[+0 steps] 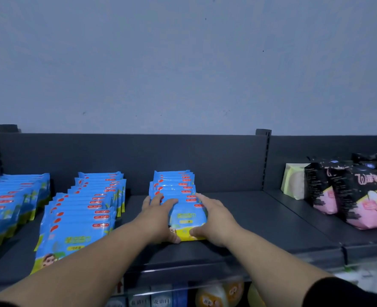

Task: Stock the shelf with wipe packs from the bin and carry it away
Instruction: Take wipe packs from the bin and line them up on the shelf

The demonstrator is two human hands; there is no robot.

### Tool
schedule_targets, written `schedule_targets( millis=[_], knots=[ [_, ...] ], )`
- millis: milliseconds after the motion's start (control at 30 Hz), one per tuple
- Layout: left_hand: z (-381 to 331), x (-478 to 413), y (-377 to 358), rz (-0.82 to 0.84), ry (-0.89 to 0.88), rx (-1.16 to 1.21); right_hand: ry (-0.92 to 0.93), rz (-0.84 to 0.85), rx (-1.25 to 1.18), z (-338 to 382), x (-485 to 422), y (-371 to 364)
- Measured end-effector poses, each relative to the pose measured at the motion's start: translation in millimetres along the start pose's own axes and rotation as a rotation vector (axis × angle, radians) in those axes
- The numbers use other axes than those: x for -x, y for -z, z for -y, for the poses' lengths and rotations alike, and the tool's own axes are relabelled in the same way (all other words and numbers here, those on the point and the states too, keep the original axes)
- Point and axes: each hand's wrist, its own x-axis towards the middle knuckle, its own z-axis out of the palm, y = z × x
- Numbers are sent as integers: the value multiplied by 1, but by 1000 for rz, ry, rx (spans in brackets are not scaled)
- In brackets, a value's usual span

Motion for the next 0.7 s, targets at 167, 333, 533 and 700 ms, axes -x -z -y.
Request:
schedule_targets(
  millis=[167, 333, 533, 700],
  knots=[
    [3, -6, 6, -38, 17, -227, 32, -15, 44, 4, -6, -12],
    [3, -4, -2, -97, 22, -236, 58, -65, 38, 5, -8, -19],
    [-2, 4, -5, -118, -3, -162, 58, -118, 23, -4, 1, -13],
    [-20, 10, -11, -189, -47, -136, -5, -193, 124, -22, 22, 6]
  ],
)
